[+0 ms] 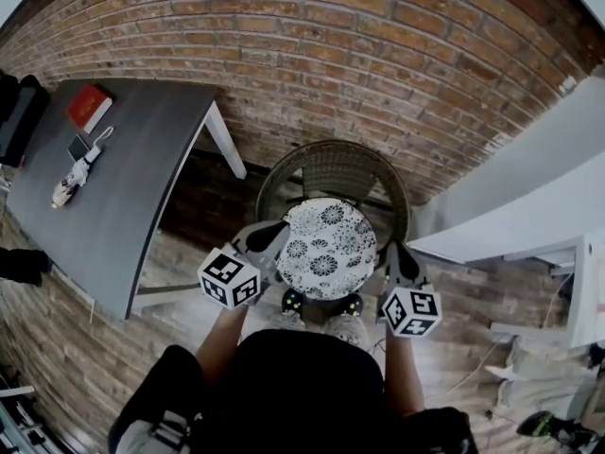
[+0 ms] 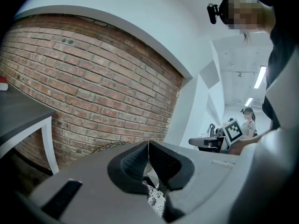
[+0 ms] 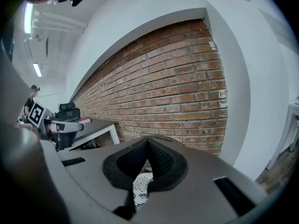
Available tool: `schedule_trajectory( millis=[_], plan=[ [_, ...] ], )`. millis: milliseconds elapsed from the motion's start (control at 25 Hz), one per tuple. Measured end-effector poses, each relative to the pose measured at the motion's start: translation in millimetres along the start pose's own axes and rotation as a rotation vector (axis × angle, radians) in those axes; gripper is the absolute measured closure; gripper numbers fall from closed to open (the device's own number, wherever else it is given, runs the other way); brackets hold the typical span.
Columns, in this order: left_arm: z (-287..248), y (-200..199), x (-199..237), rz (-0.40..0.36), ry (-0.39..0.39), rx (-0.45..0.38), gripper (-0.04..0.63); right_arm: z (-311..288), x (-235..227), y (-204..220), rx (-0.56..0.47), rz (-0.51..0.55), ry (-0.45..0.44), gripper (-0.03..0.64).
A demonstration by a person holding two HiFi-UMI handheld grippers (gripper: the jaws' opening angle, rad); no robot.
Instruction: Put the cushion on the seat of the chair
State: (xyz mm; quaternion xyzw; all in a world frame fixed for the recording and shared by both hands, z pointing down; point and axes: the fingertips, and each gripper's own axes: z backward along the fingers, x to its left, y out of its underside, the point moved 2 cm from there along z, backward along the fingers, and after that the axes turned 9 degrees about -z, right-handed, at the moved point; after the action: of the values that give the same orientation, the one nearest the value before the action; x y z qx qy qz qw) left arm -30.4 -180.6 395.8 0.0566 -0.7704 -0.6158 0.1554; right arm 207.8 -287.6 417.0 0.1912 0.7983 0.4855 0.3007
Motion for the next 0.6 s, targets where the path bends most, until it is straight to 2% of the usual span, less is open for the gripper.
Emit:
schedule_trajectory(
  millis=[600],
  plan=[
    [-7.5,-6.6,-0.7,-0.014,0.016,-0.007,0.588,-0.5,-4.3,-5.7,-0.017,-0.005,0.012,0.617]
  ],
)
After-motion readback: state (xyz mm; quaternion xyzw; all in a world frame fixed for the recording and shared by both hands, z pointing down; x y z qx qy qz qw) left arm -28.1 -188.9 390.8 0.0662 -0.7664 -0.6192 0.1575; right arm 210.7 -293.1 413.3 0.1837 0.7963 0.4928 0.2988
